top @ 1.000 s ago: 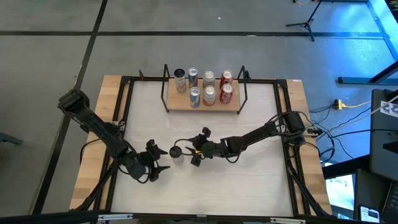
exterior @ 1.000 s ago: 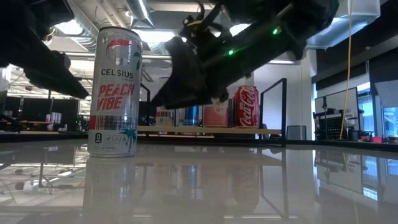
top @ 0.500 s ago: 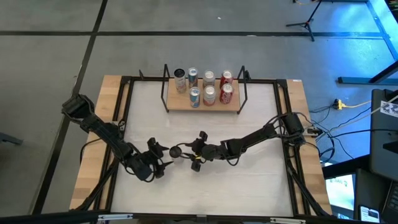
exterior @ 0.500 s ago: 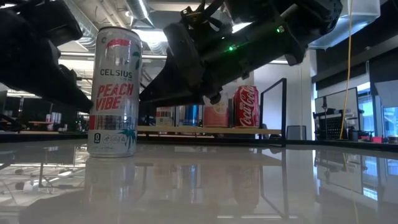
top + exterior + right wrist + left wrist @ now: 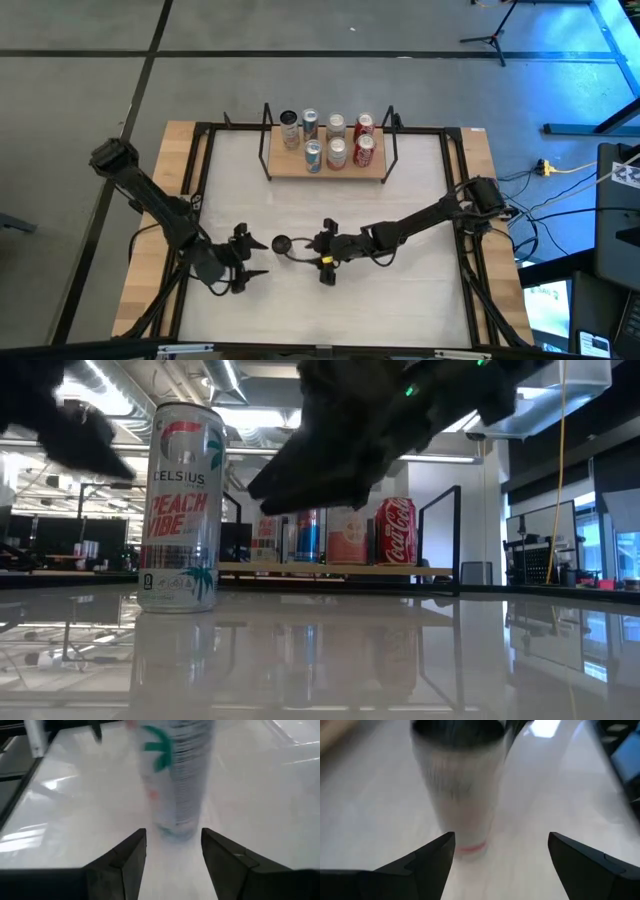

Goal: Place canned beverage on shelf
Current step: Put the white pink soda can align with the other white pink soda can on the shelf

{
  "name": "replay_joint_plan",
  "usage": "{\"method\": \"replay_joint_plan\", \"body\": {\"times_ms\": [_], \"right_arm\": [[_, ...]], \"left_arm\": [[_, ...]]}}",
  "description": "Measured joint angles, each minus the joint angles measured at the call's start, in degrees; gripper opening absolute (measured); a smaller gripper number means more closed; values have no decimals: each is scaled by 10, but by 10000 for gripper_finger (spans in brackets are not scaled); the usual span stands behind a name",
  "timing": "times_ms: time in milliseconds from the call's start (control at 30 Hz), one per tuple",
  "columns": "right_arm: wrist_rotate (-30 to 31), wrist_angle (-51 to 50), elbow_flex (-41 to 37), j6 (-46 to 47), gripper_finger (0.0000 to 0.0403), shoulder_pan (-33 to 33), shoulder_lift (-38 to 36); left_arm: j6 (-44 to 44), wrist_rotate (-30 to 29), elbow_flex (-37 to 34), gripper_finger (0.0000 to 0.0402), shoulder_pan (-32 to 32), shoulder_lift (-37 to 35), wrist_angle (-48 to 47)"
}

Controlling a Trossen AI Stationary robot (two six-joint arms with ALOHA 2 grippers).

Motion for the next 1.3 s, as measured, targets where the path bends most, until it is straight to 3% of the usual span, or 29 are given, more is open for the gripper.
{"method": "replay_joint_plan", "body": {"times_ms": [167,433,600,867,1233,1300], "right_arm": [[-18,-7,0,-1,191,15,-9],[-17,-20,0,-5,191,16,-9],[-16,-20,0,-6,191,16,-9],[-18,-31,0,-6,191,16,-9],[-18,-42,0,-6,191,16,-9],[-18,-42,0,-4,191,16,-9]], "left_arm": [[100,-1,19,309,0,-75,6],[127,-33,22,309,12,-131,36],[151,4,22,316,51,-139,41],[140,61,22,371,104,-132,43],[139,71,22,375,101,-130,103],[135,105,24,373,114,-125,97]]}}
